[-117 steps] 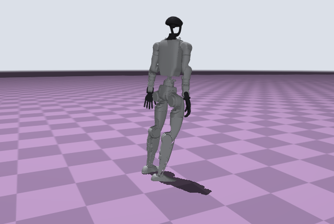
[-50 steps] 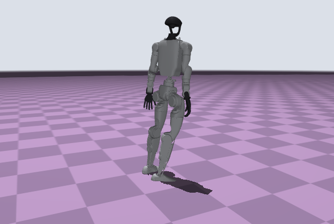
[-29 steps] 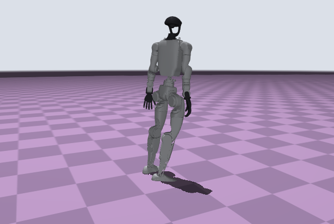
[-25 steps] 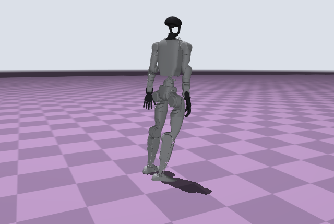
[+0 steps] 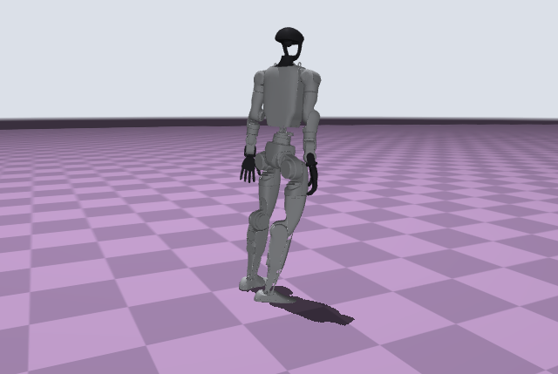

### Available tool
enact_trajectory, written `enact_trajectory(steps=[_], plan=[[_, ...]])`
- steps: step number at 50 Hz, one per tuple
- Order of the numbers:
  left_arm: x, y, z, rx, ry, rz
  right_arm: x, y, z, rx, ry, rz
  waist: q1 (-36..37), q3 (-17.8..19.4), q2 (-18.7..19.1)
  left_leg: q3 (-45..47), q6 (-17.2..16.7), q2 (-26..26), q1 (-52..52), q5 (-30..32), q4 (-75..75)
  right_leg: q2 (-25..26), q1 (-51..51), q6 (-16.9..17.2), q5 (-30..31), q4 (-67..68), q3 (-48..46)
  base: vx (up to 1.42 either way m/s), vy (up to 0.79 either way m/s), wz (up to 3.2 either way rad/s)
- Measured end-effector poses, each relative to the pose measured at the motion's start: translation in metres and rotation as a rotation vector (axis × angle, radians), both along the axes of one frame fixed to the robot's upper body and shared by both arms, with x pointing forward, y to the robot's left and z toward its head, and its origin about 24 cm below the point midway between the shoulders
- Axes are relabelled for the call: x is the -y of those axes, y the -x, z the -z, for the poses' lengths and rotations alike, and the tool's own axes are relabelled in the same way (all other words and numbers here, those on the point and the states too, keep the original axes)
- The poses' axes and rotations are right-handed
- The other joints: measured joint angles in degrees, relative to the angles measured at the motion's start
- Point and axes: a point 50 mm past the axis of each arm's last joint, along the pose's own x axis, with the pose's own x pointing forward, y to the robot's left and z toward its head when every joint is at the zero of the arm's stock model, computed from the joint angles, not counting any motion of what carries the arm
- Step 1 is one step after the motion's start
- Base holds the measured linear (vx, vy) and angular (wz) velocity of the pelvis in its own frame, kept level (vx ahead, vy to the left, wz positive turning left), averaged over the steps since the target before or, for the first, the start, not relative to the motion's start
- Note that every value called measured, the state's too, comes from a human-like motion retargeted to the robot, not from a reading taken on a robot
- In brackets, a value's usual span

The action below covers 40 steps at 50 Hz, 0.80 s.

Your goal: Walk run

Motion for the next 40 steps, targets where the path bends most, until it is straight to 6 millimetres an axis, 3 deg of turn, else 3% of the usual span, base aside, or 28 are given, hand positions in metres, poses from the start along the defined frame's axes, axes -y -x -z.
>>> enact_trajectory(steps=[40], plan=[[0.0028,0.0039,0.0006,-0.007,0.005,0.001,-0.0047,0.0040,0.0003,-0.007,-0.009,-0.010,1.3,0.5,0.0,-1.2,0.4,-0.5,-1.3,0.5,0.1,-0.7,-0.5,0.1,0.0,0.3,-1.7,0.00,0.00,0.00]])
